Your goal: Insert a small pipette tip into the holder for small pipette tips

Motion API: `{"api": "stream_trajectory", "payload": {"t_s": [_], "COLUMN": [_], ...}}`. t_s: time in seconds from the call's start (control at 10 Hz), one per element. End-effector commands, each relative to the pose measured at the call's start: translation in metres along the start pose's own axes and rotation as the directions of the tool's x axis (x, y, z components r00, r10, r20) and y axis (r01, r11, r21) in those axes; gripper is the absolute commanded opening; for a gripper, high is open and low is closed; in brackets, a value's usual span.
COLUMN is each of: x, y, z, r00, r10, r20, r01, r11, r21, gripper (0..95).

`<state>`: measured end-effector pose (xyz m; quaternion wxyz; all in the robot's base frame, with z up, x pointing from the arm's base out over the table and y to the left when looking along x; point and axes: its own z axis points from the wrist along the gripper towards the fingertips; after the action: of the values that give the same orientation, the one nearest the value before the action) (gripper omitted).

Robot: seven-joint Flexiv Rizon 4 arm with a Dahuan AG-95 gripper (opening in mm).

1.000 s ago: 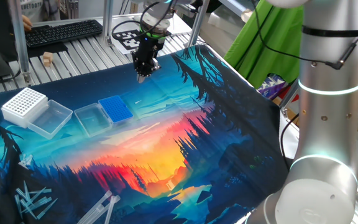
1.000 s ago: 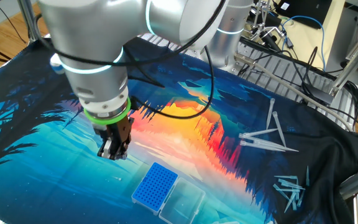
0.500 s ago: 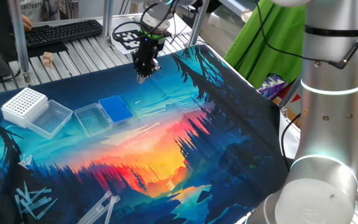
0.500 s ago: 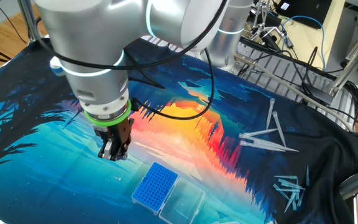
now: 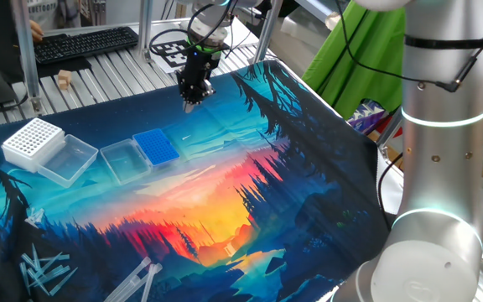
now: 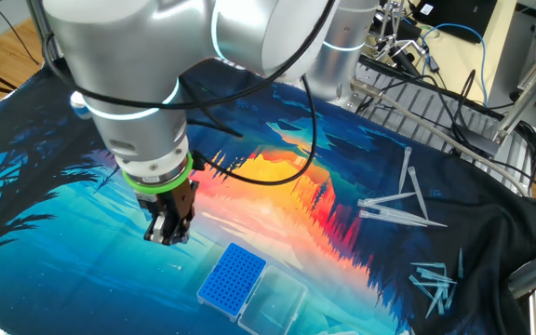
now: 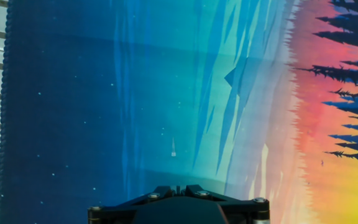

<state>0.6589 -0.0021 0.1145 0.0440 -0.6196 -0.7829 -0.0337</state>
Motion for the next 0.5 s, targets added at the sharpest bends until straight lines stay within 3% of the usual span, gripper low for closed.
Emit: {"api": "stream_trajectory", "payload": {"t_s": [0.1,0.5], "x": [-0.0008,-0.0059], "y": [-0.0004,0.0024], "z": [0.0005,0.0061], "r00": [1.000,1.000], "r10": [-0.002,-0.008], "r20": [0.000,0.008], "r01": [0.002,0.008], "r11": [1.000,1.000], "r21": [-0.002,-0.001], "gripper": [0.0,0.0]}}
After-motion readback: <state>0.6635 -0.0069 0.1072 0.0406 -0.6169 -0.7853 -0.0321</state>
